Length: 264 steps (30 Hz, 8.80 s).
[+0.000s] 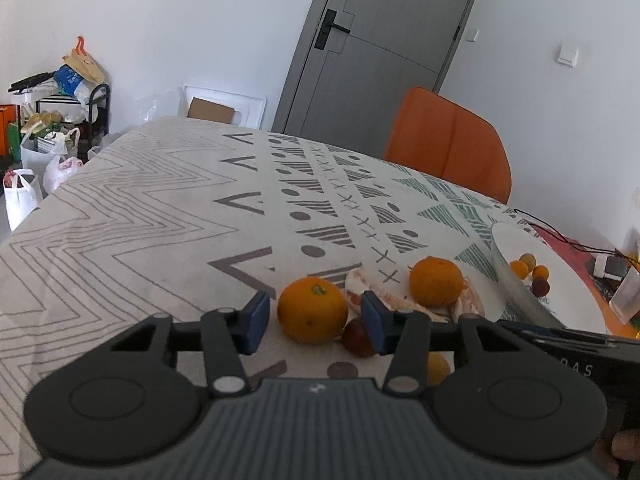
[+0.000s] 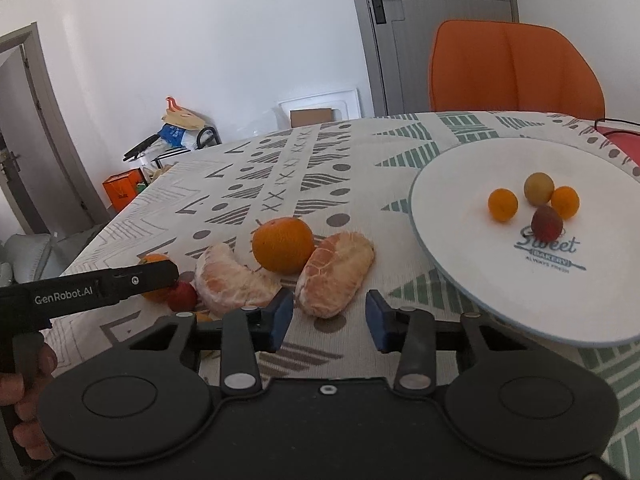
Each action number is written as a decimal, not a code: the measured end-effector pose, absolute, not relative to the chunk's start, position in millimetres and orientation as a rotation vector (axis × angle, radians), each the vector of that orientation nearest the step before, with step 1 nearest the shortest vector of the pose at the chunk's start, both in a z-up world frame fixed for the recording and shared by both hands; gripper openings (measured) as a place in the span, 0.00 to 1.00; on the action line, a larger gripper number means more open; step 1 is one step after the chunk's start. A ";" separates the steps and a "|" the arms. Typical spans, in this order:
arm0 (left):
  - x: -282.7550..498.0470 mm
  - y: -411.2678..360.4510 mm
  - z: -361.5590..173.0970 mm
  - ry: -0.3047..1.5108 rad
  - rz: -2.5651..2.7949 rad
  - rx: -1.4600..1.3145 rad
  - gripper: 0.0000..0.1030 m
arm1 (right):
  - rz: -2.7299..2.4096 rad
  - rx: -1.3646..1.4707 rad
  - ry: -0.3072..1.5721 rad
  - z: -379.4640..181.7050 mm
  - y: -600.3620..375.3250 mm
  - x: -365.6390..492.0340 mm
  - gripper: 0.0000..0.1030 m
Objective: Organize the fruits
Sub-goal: 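Grasp a large orange with the left tool while the right tool closes on a pomelo segment, then carry the orange and pomelo segment onto the white plate and open both tools, then move both open tools back from the plate to the remaining fruits, then grasp the red fruit with the left tool while the right tool grasps the yellow-brown round fruit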
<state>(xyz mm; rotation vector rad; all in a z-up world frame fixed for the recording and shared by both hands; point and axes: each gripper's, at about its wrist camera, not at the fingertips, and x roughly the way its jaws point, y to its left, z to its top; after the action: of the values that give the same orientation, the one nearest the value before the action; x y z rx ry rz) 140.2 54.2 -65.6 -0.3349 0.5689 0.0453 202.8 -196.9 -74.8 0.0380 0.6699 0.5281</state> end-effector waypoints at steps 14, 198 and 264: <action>136.4 58.6 -60.9 0.555 0.046 -0.347 0.35 | 0.524 0.019 0.667 -74.8 -191.4 205.3 0.29; 140.8 -25.5 -3.9 0.428 -0.051 -0.183 0.94 | 0.381 0.150 0.445 -37.0 -312.5 162.7 1.00; 113.2 58.6 -53.6 0.547 -0.031 -0.279 0.55 | 0.664 -0.038 0.678 -71.4 -165.9 167.1 0.22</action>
<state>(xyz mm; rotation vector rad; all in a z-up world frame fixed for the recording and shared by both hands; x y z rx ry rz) 113.2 58.6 -53.6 -0.2793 0.5471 -0.0307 167.1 -165.9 -71.4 -0.0382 0.6784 0.6643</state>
